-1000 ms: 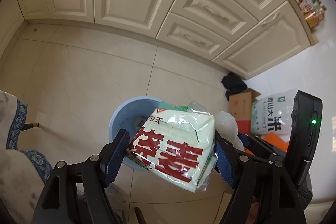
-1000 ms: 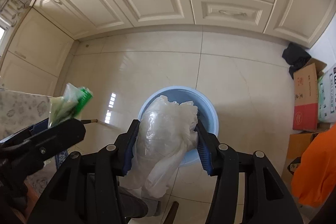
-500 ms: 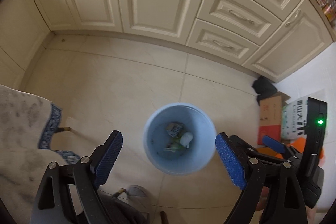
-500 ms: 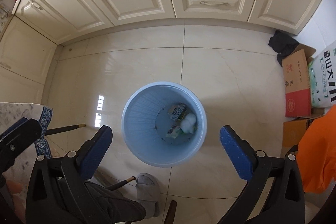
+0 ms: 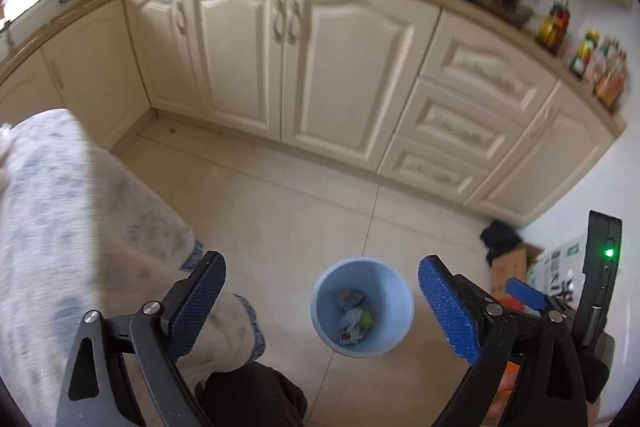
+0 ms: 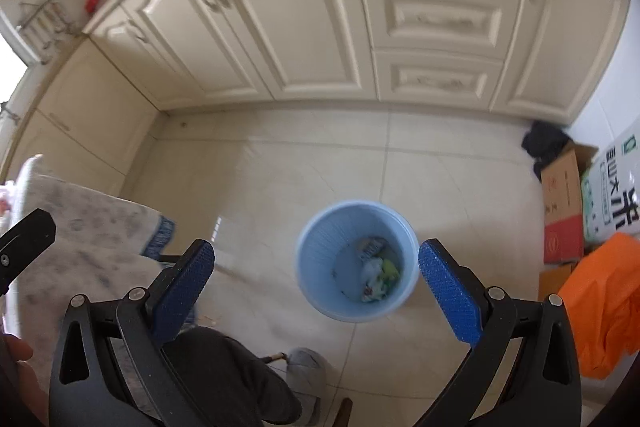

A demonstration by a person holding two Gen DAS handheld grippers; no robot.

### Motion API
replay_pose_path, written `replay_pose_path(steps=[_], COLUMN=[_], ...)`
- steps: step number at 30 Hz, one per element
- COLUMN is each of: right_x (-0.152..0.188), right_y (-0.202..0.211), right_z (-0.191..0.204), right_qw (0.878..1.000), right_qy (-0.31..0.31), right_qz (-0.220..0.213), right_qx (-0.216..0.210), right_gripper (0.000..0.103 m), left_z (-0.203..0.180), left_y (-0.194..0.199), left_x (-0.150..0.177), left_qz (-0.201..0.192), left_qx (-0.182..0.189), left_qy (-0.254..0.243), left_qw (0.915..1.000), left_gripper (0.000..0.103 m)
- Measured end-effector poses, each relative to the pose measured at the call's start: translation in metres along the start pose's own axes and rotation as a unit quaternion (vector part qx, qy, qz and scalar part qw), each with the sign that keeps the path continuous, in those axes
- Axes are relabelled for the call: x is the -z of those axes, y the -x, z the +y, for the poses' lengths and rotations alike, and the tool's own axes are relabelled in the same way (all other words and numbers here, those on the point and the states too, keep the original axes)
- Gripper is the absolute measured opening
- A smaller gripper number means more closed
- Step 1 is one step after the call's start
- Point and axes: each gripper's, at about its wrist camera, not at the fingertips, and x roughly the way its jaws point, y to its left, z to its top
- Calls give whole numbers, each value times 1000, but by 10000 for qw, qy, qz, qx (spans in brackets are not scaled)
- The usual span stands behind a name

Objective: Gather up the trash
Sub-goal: 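Return both tools to the table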

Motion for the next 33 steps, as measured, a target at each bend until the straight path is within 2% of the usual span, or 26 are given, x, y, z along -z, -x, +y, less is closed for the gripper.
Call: replay_pose_path(steps=[4,10,14,18,23,25,30,33], right_x=[-5,-1,11,27,57,67,92,109], right_y=[51,125,172,215,260,275,291,289], right_z=[48,133,196,254,323,349,406,429], right_qw=[9979,9864,9717,9519,9207,9076,8838,8738], right_qy=[358,980,1483,1961,2565,2767,3217,3468], right_qz=[-476,-1158,-1591,-1964,-2384,-2506,-2535,-2448], right_qx=[-241,-636,-917,-1300,-1721,-1921,-2261,-2372], right_gripper=[103,103,103,103,103,103,103,103], left_z=[30,63,76,89,108,114,109,112], left_y=[102,222,288,349,420,449,486,494], left_x=[24,77,119,168,231,255,306,330], left_qz=[-729,-1594,-2056,-2440,-2707,-2822,-2912,-2818], left_qx=[-153,-726,-1108,-1737,-2184,-2421,-2828,-3060], left_qy=[74,386,544,731,1119,1249,1586,1769], left_qw=[9972,9838,9708,9513,9309,9199,9001,8920], left_gripper=[101,102,102,102,102,102,102,102])
